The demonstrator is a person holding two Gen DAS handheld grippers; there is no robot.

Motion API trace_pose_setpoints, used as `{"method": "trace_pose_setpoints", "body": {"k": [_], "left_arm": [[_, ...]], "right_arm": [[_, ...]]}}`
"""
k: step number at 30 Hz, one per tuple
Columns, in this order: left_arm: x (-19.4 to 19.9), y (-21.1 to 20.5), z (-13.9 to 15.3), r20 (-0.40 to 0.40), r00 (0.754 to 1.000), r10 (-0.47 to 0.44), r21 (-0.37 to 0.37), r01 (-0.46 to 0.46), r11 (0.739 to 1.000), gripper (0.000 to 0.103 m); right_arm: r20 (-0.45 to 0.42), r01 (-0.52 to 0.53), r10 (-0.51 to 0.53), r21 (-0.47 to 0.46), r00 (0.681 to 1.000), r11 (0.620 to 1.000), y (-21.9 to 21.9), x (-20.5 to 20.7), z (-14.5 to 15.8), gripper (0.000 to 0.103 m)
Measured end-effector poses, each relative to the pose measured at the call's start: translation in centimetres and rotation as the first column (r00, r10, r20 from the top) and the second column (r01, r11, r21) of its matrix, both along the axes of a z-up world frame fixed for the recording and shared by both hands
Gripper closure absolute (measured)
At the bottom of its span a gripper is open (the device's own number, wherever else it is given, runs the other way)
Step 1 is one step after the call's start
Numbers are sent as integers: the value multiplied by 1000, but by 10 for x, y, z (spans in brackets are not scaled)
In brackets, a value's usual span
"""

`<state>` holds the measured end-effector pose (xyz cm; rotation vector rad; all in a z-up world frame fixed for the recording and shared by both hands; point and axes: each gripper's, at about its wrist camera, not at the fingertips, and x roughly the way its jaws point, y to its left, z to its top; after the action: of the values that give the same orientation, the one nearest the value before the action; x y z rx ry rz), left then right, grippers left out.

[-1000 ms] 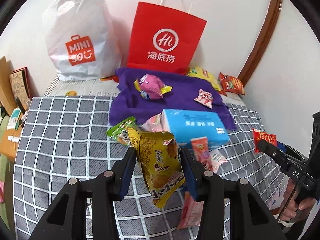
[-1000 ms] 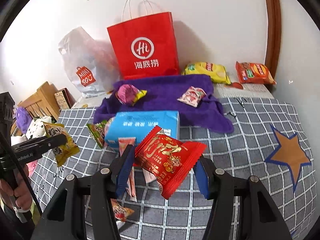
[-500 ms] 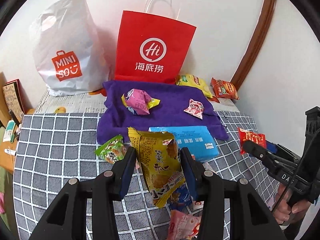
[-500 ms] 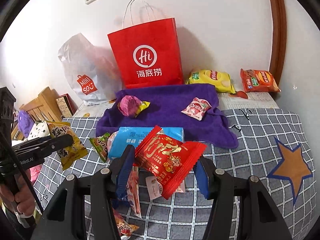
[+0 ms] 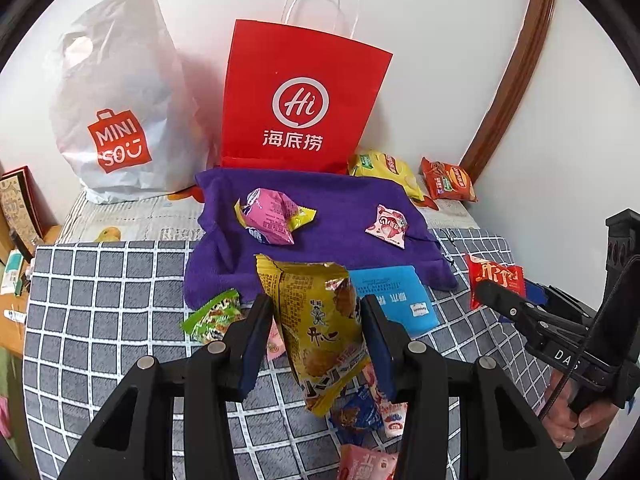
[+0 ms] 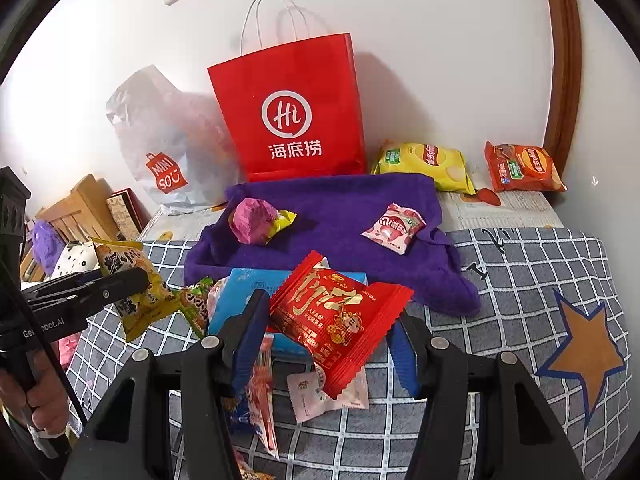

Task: Organize snacks
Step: 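Carry the red packet and yellow bag up toward the purple towel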

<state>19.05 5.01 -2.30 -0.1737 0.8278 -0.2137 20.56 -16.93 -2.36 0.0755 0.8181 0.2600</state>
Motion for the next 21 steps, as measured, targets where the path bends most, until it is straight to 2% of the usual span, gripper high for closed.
{"method": "trace_pose_setpoints", "body": {"k": [21], "left_arm": [[51, -4, 2, 8, 1000, -17, 31, 17, 999, 59]], "right_arm": [[6, 22, -22, -22, 1000, 1000, 2, 63, 2, 47]]}}
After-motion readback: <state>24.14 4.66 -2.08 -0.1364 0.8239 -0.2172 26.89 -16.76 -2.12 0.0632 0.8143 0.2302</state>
